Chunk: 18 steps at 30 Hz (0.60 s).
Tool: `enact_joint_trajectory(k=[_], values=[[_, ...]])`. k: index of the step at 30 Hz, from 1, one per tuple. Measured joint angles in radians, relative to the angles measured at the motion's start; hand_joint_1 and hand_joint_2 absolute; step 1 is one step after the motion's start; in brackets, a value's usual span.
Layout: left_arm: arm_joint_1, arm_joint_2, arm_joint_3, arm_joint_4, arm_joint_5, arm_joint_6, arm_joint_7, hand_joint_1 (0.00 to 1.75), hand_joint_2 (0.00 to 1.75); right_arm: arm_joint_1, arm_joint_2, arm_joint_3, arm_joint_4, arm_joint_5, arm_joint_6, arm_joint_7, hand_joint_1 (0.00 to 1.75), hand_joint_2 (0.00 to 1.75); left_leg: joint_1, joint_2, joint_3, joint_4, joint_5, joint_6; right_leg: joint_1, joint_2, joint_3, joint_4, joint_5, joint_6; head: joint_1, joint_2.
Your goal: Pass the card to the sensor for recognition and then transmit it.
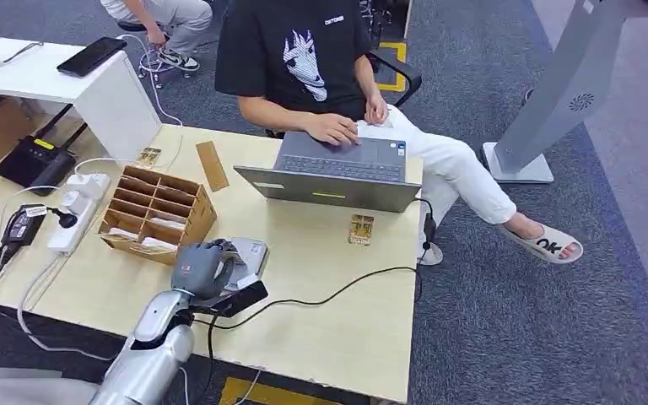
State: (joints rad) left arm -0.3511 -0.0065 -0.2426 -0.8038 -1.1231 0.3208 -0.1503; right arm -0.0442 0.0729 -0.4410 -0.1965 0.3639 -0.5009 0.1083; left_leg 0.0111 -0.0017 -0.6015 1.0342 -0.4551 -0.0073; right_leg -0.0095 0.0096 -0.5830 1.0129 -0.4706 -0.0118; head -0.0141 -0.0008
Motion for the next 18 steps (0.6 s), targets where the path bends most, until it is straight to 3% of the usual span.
enact_joint_trajectory(k=[3,9,14,18], values=[[0.000,0.003,0.000,-0.008,0.020,0.018,-0.018,1.75,1.75,0.000,0.000,-0.002,0.000,0.003,0.000,0.000,0.00,1.75,0.000,0.000,0.000,0.000,0.000,0.000,0.000,0.000,0.000,0.000,0.000,0.000,0.000,0.000],[-0.016,0.040,0.001,-0.155,0.100,-0.037,-0.020,1.75,1.75,0.005,0.000,-0.020,0.000,0.012,-0.001,-0.003,0.00,1.75,0.000,0.000,-0.003,0.000,0.002,-0.001,0.000,0.000,-0.004,0.000,0.000,0.000,0.000,0.000],[-0.139,0.103,0.001,-0.350,0.127,-0.137,0.005,1.75,1.75,0.007,0.001,-0.037,0.000,0.023,-0.001,-0.010,0.00,1.75,0.000,-0.002,-0.005,0.000,0.003,-0.001,0.000,-0.001,-0.005,0.001,0.001,0.000,0.000,0.000],[-0.203,0.137,0.001,-0.453,0.138,-0.167,0.021,1.75,1.75,0.008,0.001,-0.048,0.000,0.030,0.000,-0.010,0.00,1.75,0.000,-0.002,-0.005,0.000,0.003,-0.001,0.000,-0.001,-0.005,0.001,0.001,0.000,0.000,0.000]])
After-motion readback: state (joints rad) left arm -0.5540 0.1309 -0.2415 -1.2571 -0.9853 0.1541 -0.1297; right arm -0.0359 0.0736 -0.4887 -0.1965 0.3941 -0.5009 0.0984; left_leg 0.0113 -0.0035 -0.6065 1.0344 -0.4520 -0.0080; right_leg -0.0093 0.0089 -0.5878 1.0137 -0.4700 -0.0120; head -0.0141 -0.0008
